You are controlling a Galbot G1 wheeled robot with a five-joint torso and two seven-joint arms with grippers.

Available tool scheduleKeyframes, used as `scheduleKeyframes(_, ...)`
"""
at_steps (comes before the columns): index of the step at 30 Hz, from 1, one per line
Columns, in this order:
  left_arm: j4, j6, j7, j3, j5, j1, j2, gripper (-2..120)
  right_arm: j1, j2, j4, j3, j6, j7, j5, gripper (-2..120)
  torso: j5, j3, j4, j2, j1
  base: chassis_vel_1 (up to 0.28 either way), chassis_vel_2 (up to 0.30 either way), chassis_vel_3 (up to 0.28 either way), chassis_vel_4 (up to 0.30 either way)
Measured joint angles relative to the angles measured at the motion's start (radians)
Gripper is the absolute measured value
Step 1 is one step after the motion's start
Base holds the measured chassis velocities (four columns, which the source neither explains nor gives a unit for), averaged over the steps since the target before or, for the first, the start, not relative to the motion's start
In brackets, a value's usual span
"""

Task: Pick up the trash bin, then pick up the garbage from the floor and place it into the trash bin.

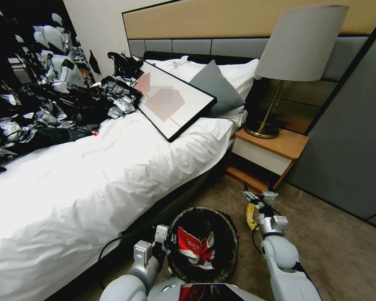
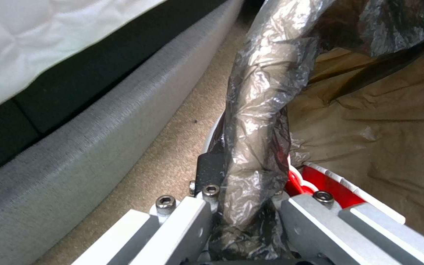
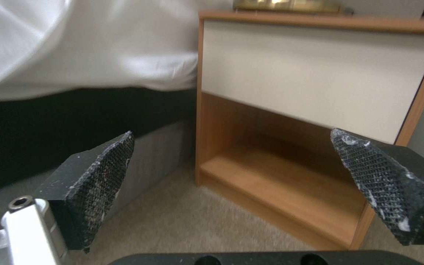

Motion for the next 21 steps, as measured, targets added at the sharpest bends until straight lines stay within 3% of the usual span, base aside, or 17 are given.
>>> scheduleKeyframes(14, 0.004, -0.003, -0.001, -0.022, -0.008, -0.013, -0.019, 0, 0.069, -0.029, -0.139, -0.03, -0.106, -0.02, 0.033, 100, -0.0001, 0.0, -0.0001, 0.0, 0.0, 0.0, 0.0, 0.0, 0.0)
scheduleKeyframes(21, 0.002, -0.006, -0.001, -0.025, -0.009, -0.013, -0.023, 0, 0.155, -0.045, -0.33, -0.057, -0.135, -0.019, 0.026, 100, 0.0, 0.0, 0.0, 0.0, 0.0, 0.0, 0.0, 0.0, 0.0)
